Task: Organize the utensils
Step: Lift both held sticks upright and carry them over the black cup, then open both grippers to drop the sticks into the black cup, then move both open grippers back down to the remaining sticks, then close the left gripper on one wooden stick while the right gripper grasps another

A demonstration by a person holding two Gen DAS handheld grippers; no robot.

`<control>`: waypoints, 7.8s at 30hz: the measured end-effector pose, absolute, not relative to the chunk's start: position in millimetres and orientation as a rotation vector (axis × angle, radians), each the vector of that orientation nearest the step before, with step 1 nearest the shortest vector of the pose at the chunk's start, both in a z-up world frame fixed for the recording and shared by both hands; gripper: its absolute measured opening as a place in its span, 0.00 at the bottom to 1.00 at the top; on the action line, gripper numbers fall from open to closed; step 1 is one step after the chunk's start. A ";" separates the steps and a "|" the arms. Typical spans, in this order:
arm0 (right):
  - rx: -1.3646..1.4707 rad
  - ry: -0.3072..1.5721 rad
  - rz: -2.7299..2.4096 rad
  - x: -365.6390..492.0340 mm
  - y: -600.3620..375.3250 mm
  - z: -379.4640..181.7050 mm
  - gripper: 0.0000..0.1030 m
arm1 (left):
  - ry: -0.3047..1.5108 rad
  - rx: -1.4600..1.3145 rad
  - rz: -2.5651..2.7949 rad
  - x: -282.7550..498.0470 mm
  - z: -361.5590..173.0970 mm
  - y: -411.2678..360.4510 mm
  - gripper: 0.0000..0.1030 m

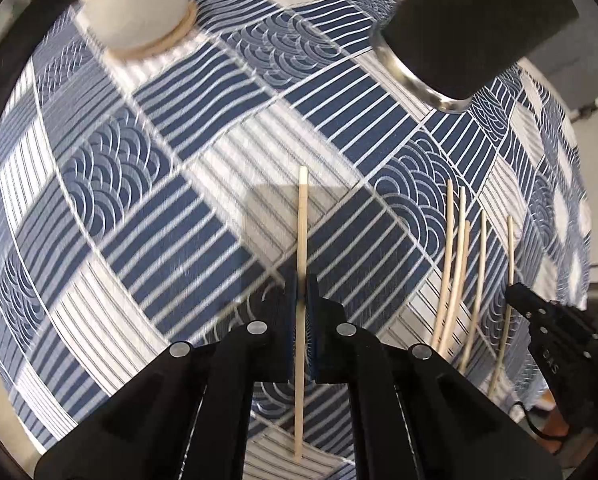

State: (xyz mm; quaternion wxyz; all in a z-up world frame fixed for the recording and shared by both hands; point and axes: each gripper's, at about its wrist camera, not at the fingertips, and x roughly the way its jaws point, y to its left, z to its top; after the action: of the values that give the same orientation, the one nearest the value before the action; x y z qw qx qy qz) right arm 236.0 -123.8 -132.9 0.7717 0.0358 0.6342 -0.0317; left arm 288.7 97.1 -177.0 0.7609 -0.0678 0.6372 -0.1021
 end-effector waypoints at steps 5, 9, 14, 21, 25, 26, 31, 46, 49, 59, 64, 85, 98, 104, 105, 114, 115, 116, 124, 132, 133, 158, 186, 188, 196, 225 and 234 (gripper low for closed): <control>0.135 1.376 -0.020 220.6 -149.2 -127.4 0.05 | 1.425 -0.214 -0.264 268.8 -179.9 106.7 0.05; 0.162 1.347 0.003 200.4 -162.3 -116.7 0.05 | 1.431 -0.206 -0.267 247.3 -178.1 103.2 0.05; 0.169 1.318 0.018 161.2 -167.2 -108.5 0.05 | 1.431 -0.181 -0.272 216.1 -179.2 96.0 0.05; 0.138 1.275 0.069 107.6 -146.5 -112.3 0.05 | 1.373 -0.210 -0.299 178.1 -155.8 92.5 0.05; 0.082 1.233 0.100 102.0 -118.9 -110.3 0.05 | 1.314 -0.167 -0.287 156.4 -133.3 84.2 0.05; 0.062 1.217 0.103 97.9 -114.9 -106.1 0.05 | 1.299 -0.156 -0.296 151.0 -126.4 82.2 0.05; 0.049 1.144 0.128 83.6 -111.5 -78.5 0.05 | 1.225 -0.078 -0.310 139.9 -96.8 66.0 0.05; 0.104 0.907 0.123 98.6 -153.3 18.0 0.05 | 0.971 0.009 -0.401 141.0 20.4 19.6 0.05; 0.122 0.864 0.128 107.3 -163.1 38.2 0.05 | 0.935 0.020 -0.417 149.9 40.2 11.1 0.05; 0.074 0.746 0.119 160.4 -173.8 88.0 0.05 | 0.826 0.065 -0.417 196.6 85.8 -12.0 0.05; 0.048 0.704 0.135 198.9 -173.6 105.3 0.05 | 0.780 0.059 -0.412 223.2 105.1 -14.7 0.05; 0.075 0.523 0.337 331.9 -163.3 110.4 0.05 | 0.498 -0.018 -0.653 330.2 104.7 -9.6 0.05; 0.162 0.500 0.363 388.8 -154.5 72.2 0.05 | 0.503 -0.108 -0.635 409.1 52.2 13.1 0.05; 0.193 0.521 0.326 398.5 -152.5 50.8 0.05 | 0.463 -0.167 -0.655 417.5 39.2 18.1 0.05; 0.192 0.526 0.327 398.8 -152.0 48.6 0.05 | 0.463 -0.172 -0.658 417.0 36.4 19.5 0.05; 0.118 0.474 0.229 382.6 -153.8 56.3 0.68 | 0.446 -0.170 -0.636 408.6 38.3 26.1 0.40; 0.102 0.483 0.204 380.6 -155.7 56.9 0.72 | 0.440 -0.168 -0.624 405.6 40.4 26.7 0.44; 0.095 0.485 0.189 377.4 -159.0 57.3 0.78 | 0.435 -0.166 -0.616 403.2 42.6 26.8 0.47; 0.101 0.511 0.102 355.8 -173.9 59.4 0.87 | 0.438 -0.144 -0.564 385.0 50.4 32.4 0.79; 0.059 0.525 0.097 329.3 -170.6 64.9 0.89 | 0.468 -0.166 -0.517 366.1 48.6 39.2 0.94; 0.056 0.526 0.098 324.7 -170.0 65.5 0.89 | 0.476 -0.157 -0.514 363.2 47.5 38.5 0.94; 0.021 0.651 0.112 203.8 -151.1 32.5 0.91 | 0.604 -0.113 -0.433 265.3 8.7 42.0 0.94; -0.106 1.038 0.187 198.4 -123.4 -111.8 0.91 | 1.070 0.011 -0.460 281.2 -136.8 31.3 0.94; -0.112 1.059 0.187 198.1 -120.2 -121.2 0.91 | 1.100 0.041 -0.453 285.6 -146.9 28.0 0.94; -0.156 1.133 0.177 201.2 -101.1 -149.6 0.91 | 1.180 0.163 -0.446 298.5 -168.1 6.8 0.94; -0.143 1.280 0.180 210.9 -90.0 -170.9 0.94 | 1.382 0.199 -0.351 316.0 -187.7 -15.9 0.96; -0.114 1.262 0.146 206.1 -95.9 -171.2 0.94 | 1.493 0.155 -0.213 303.1 -196.5 -14.4 0.96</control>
State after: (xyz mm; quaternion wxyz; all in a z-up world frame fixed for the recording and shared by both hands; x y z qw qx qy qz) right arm 206.2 -95.9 -171.2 0.8035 -0.0534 0.5890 0.0683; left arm 303.1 -14.4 -196.5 0.7263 0.0701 0.6769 -0.0965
